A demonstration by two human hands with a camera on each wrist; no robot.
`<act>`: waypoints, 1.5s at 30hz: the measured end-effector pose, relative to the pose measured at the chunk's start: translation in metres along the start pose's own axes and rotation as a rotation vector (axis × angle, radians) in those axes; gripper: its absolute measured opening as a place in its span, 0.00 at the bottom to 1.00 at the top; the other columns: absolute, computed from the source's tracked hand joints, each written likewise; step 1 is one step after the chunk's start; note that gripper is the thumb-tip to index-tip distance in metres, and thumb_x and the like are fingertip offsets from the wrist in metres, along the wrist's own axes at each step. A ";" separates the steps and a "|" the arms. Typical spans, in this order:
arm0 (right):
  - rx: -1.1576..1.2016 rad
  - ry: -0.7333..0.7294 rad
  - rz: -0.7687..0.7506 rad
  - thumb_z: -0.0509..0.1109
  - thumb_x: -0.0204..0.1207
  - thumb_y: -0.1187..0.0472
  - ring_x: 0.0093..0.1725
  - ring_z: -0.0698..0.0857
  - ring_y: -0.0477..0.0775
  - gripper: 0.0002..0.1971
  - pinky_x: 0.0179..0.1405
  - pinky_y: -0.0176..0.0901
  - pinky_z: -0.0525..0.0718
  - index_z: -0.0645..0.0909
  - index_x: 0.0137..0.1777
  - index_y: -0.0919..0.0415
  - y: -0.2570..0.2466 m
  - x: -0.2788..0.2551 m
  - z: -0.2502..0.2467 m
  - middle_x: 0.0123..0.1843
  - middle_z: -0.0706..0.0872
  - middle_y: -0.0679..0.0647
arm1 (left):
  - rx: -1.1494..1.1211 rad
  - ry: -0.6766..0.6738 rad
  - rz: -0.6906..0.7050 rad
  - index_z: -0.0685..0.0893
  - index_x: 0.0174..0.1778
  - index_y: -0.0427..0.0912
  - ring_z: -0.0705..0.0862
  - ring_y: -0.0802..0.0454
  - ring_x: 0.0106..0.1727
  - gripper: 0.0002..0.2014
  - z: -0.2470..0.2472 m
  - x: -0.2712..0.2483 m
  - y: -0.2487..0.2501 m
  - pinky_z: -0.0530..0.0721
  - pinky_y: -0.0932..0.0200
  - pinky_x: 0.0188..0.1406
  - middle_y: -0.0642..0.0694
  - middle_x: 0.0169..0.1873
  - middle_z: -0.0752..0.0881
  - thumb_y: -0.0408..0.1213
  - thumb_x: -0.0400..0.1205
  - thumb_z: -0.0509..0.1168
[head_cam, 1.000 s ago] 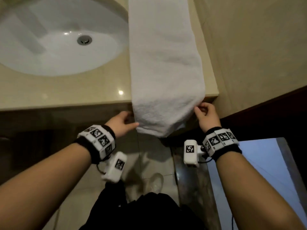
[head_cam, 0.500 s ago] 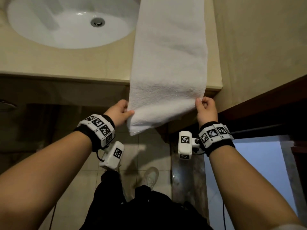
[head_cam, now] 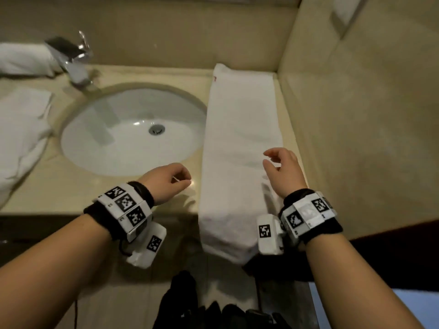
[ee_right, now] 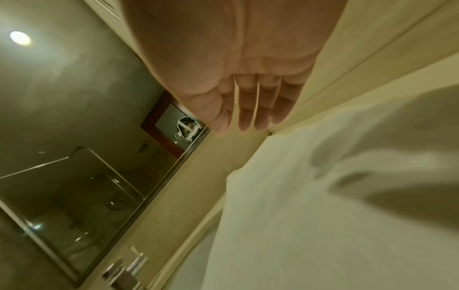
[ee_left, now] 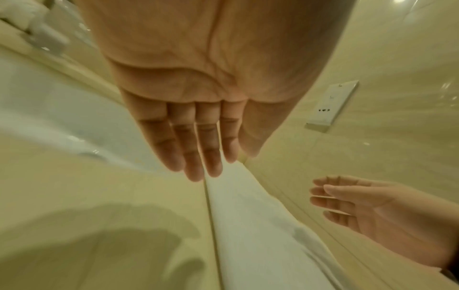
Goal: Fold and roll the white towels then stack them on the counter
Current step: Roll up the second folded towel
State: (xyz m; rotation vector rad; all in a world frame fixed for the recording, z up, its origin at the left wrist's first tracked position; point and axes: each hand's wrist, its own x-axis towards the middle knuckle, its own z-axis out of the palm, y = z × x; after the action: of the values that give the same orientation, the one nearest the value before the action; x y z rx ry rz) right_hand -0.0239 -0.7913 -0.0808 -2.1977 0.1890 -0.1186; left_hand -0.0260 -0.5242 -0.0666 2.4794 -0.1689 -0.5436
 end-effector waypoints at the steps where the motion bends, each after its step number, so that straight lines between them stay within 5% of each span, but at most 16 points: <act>1: -0.013 -0.004 -0.012 0.62 0.78 0.63 0.56 0.75 0.45 0.10 0.61 0.40 0.74 0.77 0.58 0.57 -0.006 0.023 0.003 0.59 0.75 0.50 | 0.005 0.018 0.019 0.79 0.49 0.52 0.81 0.54 0.50 0.04 -0.015 0.020 0.000 0.76 0.60 0.50 0.55 0.45 0.82 0.43 0.80 0.62; 5: -0.138 -0.034 -0.012 0.62 0.78 0.62 0.59 0.78 0.48 0.12 0.64 0.42 0.75 0.77 0.61 0.57 -0.016 0.107 0.009 0.63 0.78 0.53 | 0.079 0.017 0.082 0.78 0.63 0.47 0.79 0.52 0.64 0.15 -0.061 0.104 0.000 0.77 0.54 0.65 0.50 0.62 0.82 0.44 0.81 0.61; 10: -0.380 -0.139 0.031 0.64 0.78 0.61 0.65 0.77 0.53 0.16 0.63 0.39 0.71 0.75 0.65 0.57 -0.017 0.214 0.017 0.68 0.77 0.55 | 0.280 -0.015 0.151 0.69 0.74 0.46 0.71 0.48 0.74 0.24 -0.102 0.222 0.009 0.68 0.56 0.71 0.47 0.74 0.72 0.47 0.82 0.60; 21: -0.651 -0.356 0.084 0.72 0.72 0.52 0.70 0.72 0.55 0.27 0.68 0.42 0.67 0.71 0.69 0.56 0.017 0.346 0.030 0.70 0.73 0.55 | 0.436 -0.048 0.411 0.68 0.73 0.43 0.71 0.45 0.71 0.34 -0.098 0.394 0.020 0.69 0.54 0.71 0.45 0.73 0.70 0.55 0.73 0.67; 25: -0.704 -0.400 0.024 0.74 0.68 0.47 0.69 0.71 0.56 0.29 0.67 0.45 0.67 0.72 0.67 0.54 0.023 0.350 0.026 0.68 0.73 0.55 | 0.461 0.009 0.492 0.73 0.68 0.41 0.72 0.43 0.68 0.33 -0.095 0.401 0.013 0.72 0.52 0.66 0.43 0.67 0.74 0.56 0.71 0.67; 31: -0.742 -0.460 -0.034 0.69 0.74 0.52 0.58 0.75 0.57 0.15 0.58 0.46 0.70 0.78 0.57 0.58 0.018 0.334 0.020 0.56 0.81 0.57 | 0.591 -0.016 0.541 0.76 0.62 0.41 0.75 0.41 0.58 0.21 -0.084 0.370 0.012 0.75 0.49 0.55 0.42 0.56 0.79 0.45 0.74 0.62; 35: -0.628 -0.370 -0.032 0.68 0.75 0.52 0.51 0.75 0.51 0.14 0.49 0.41 0.69 0.77 0.55 0.59 0.013 0.321 0.010 0.50 0.80 0.51 | 0.296 -0.015 0.522 0.79 0.55 0.45 0.76 0.47 0.46 0.14 -0.085 0.356 0.003 0.68 0.58 0.45 0.46 0.47 0.84 0.40 0.74 0.61; 41: -0.636 -0.426 0.077 0.74 0.68 0.62 0.56 0.80 0.57 0.18 0.53 0.42 0.73 0.78 0.58 0.57 0.011 0.308 0.002 0.56 0.83 0.54 | 0.275 -0.056 0.494 0.85 0.53 0.42 0.77 0.42 0.59 0.12 -0.083 0.353 -0.001 0.70 0.56 0.60 0.44 0.52 0.84 0.35 0.75 0.64; 45: -0.615 -0.367 0.160 0.71 0.72 0.60 0.55 0.81 0.62 0.11 0.50 0.45 0.75 0.83 0.52 0.64 0.007 0.306 -0.003 0.54 0.85 0.63 | 0.192 -0.058 0.462 0.80 0.62 0.39 0.66 0.43 0.78 0.14 -0.084 0.345 0.002 0.60 0.57 0.73 0.44 0.70 0.77 0.32 0.80 0.60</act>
State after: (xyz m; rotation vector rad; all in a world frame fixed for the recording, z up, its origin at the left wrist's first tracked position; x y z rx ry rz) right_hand 0.2762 -0.8524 -0.0796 -2.7482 0.2118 0.4902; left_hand 0.3228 -0.5640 -0.1214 2.4875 -0.8263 -0.4138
